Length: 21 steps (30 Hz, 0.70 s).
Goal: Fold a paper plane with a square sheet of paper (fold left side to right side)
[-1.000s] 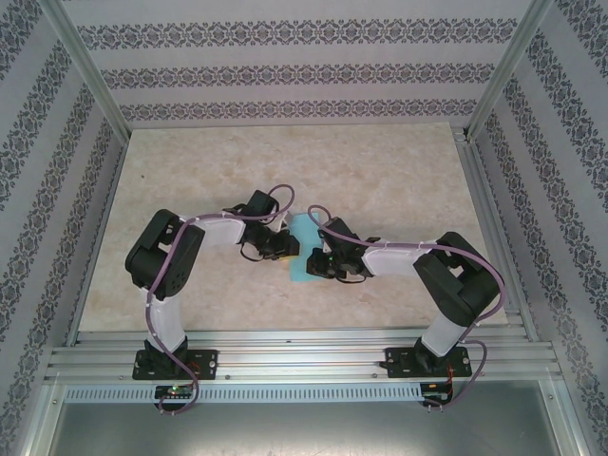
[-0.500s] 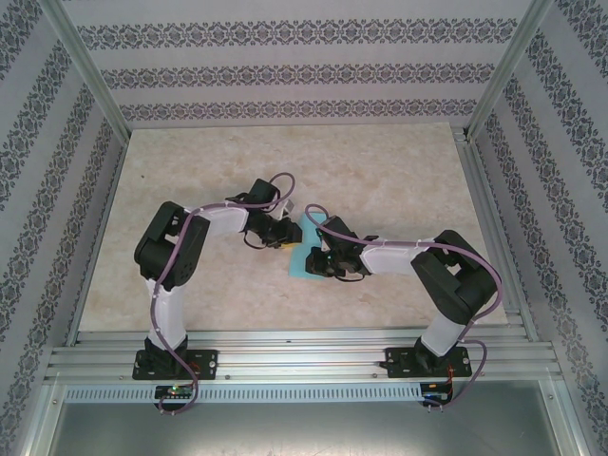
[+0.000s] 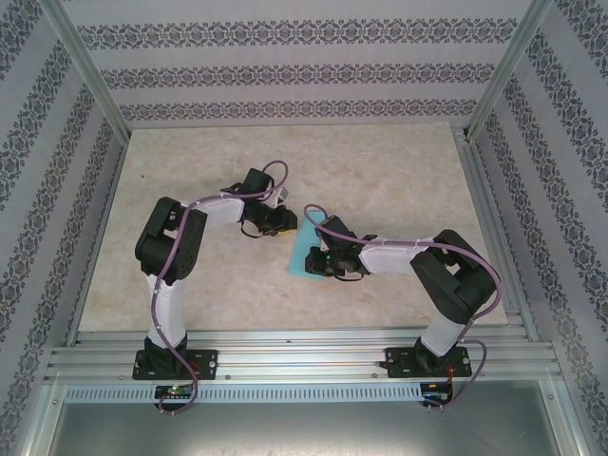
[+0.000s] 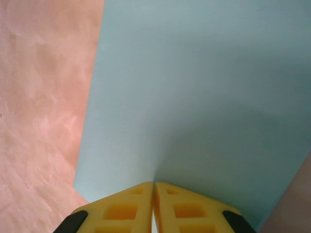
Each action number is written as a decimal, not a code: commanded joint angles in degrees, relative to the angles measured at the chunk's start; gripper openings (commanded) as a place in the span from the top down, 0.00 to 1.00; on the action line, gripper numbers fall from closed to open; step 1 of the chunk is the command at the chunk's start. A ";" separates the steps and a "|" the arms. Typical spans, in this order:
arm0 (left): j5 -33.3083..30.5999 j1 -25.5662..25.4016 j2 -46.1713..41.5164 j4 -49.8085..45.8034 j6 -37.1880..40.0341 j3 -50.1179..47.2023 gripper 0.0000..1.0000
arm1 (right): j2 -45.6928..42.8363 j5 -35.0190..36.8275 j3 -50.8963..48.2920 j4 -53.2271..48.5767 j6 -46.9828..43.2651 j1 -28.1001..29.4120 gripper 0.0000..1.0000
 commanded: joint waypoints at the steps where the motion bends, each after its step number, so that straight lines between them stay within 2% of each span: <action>1: -0.35 0.34 -6.14 2.88 1.65 -3.08 0.80 | 3.02 3.10 -1.77 -7.68 -1.28 0.85 0.89; 6: 5.23 -0.88 -7.24 8.56 -0.03 -8.01 0.85 | 2.84 3.10 -1.68 -7.94 -1.80 0.67 0.89; 11: 6.35 -3.17 -3.95 9.42 -0.21 -7.52 0.85 | 2.40 3.10 -1.68 -8.25 -2.15 0.57 0.89; 15: 6.21 -4.37 -1.27 9.79 -0.71 -6.28 0.84 | 1.89 2.73 -1.68 -7.63 -2.25 0.47 0.88; 21: 2.69 -4.89 -0.34 7.96 0.08 -7.69 0.84 | 0.38 1.41 -1.44 -5.95 -2.64 0.47 0.88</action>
